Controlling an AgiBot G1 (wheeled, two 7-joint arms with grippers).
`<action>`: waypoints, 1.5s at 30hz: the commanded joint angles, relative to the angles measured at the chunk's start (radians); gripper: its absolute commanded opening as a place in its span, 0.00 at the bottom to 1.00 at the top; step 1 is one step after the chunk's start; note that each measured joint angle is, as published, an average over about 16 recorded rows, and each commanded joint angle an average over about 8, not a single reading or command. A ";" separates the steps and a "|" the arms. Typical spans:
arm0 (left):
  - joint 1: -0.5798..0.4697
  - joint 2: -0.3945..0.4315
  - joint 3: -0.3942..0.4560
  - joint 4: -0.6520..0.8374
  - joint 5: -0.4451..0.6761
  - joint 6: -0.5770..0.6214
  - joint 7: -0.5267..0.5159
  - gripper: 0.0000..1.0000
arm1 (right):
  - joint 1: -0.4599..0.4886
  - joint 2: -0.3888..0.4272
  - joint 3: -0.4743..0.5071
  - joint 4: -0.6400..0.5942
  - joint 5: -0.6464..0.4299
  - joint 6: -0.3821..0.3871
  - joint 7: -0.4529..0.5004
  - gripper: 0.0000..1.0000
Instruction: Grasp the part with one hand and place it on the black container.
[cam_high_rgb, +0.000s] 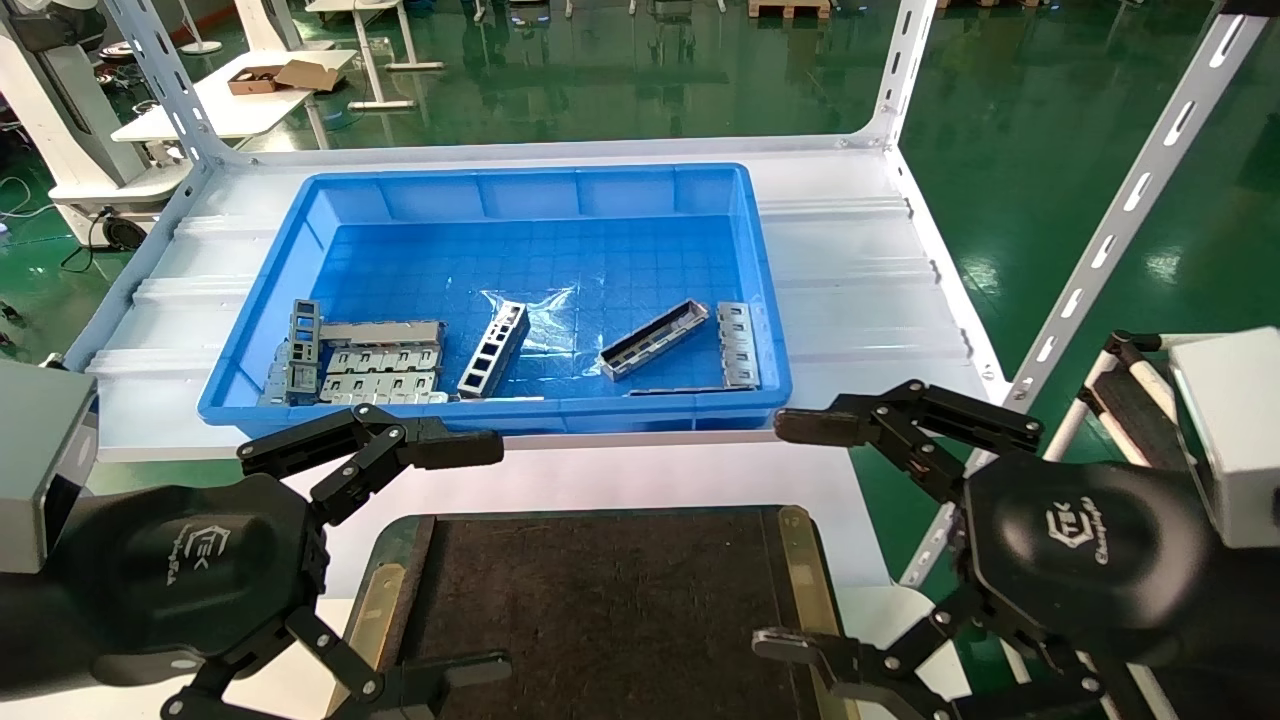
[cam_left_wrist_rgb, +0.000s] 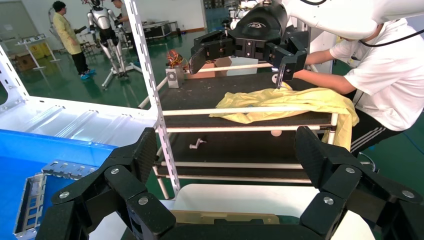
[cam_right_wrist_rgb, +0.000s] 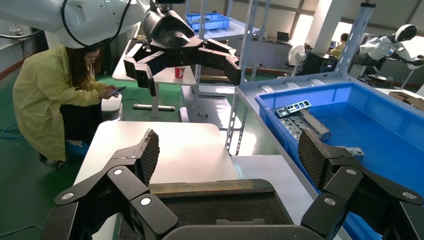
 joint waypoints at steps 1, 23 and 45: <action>0.000 0.000 0.000 0.000 0.000 0.000 0.000 1.00 | 0.000 0.000 0.000 0.000 0.000 0.000 0.000 1.00; 0.000 0.000 0.000 0.000 0.000 0.000 0.000 1.00 | 0.000 0.000 0.000 0.000 0.000 0.000 0.000 1.00; 0.003 0.011 -0.001 -0.014 0.033 -0.051 0.019 1.00 | 0.000 0.000 0.000 0.000 0.000 0.000 0.000 1.00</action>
